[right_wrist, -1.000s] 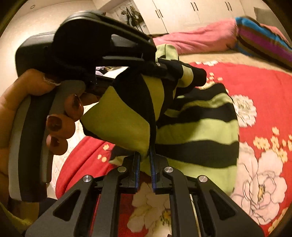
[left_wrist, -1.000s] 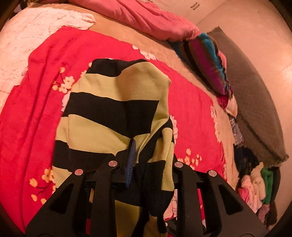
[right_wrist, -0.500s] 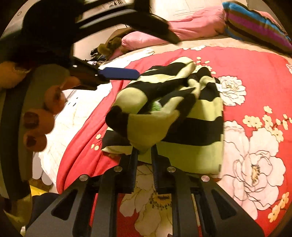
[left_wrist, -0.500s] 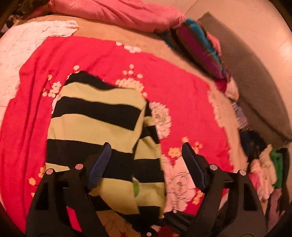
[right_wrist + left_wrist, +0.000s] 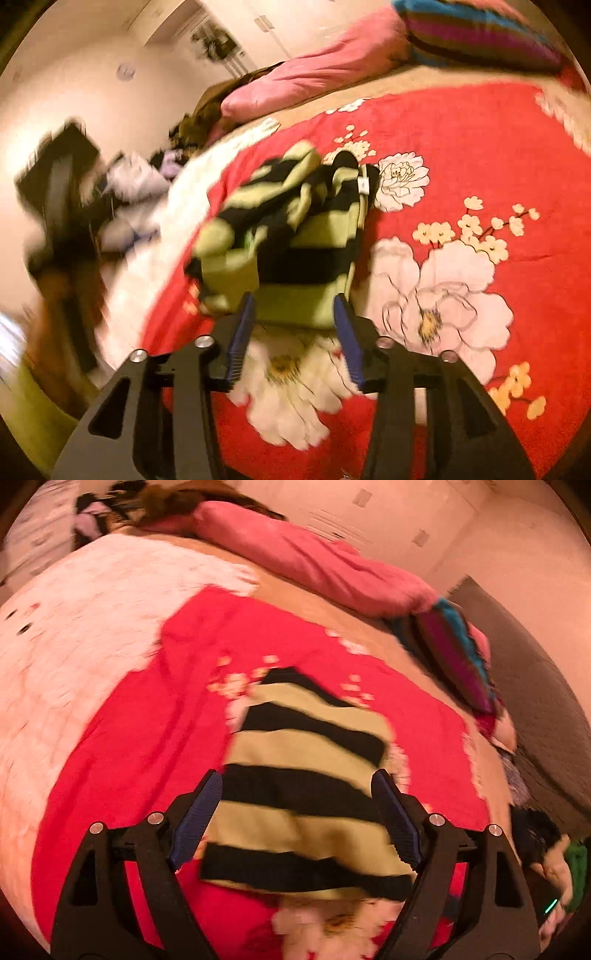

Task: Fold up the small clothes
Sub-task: 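Lay the folded side down and open the right gripper, then regrasp the bundle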

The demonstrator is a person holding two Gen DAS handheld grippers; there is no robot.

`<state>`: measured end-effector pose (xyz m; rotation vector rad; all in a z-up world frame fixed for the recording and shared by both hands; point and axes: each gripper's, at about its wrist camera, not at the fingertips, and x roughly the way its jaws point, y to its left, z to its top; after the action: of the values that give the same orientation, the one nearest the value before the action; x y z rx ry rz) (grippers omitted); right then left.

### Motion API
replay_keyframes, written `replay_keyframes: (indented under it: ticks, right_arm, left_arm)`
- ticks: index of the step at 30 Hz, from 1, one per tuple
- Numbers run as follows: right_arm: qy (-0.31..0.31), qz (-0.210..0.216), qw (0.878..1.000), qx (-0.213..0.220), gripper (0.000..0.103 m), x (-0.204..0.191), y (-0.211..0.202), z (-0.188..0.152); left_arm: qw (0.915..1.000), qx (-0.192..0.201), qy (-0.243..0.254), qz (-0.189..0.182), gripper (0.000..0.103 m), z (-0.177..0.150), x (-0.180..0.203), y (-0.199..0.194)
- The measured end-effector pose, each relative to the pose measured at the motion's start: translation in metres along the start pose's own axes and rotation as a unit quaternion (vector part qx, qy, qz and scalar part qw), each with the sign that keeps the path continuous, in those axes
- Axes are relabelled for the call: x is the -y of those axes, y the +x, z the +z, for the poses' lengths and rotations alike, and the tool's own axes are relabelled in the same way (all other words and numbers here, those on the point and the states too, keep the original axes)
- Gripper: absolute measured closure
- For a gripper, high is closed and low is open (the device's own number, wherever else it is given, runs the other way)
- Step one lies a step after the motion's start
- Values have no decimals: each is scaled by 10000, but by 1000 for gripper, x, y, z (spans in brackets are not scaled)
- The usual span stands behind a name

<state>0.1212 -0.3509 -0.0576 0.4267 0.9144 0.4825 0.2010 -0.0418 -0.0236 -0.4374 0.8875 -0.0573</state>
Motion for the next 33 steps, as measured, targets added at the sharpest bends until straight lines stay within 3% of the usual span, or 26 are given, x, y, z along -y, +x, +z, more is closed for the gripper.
replay_keyframes:
  ticks: [3,7,10,13,17,22,24,26,29,31,33]
  right_arm:
    - [402,212,9989,94,55,8,7,34]
    - [572,270,9980,25,45,8,28,78]
    - [650,142,9974,-272,38,9,54,101]
    - [780,75,9939,-777,23,9,90,116]
    - [1156,113,9875,-1062,23,17,121,120]
    - [1196,33,9846,-1276,23,17,148,123]
    - [1039,-78,9860,-1304,30,13,153,125]
    - [873,-200,9879,-1269,55,10,157,126]
    - [277,-348,9932,-1078,84,-2,152,130]
    - [-655,-466,9935,-808,88,-29,136,132]
    - [-1190,-435,9905,-535,89,-48,119,133]
  left_arm:
    - [9995,106,54,282,28,-13,-12,3]
    - [9983,141,403,395,30,-34,-6,16]
    - [9972,30,638,396,31,-46,-3,25]
    - [9938,-60,1042,379,31,-58,6,37]
    - [9902,-311,1341,249,32,-74,10,52]
    - [9892,-300,1419,191,32,-76,8,53]
    - [9898,-305,1383,150,32,-75,7,53]
    - [9899,-302,1382,119,32,-75,8,53]
    - [9897,-259,1408,0,32,-75,8,51]
    - [9898,-200,1406,-97,32,-74,8,48]
    - [9898,-175,1401,-179,32,-74,8,46]
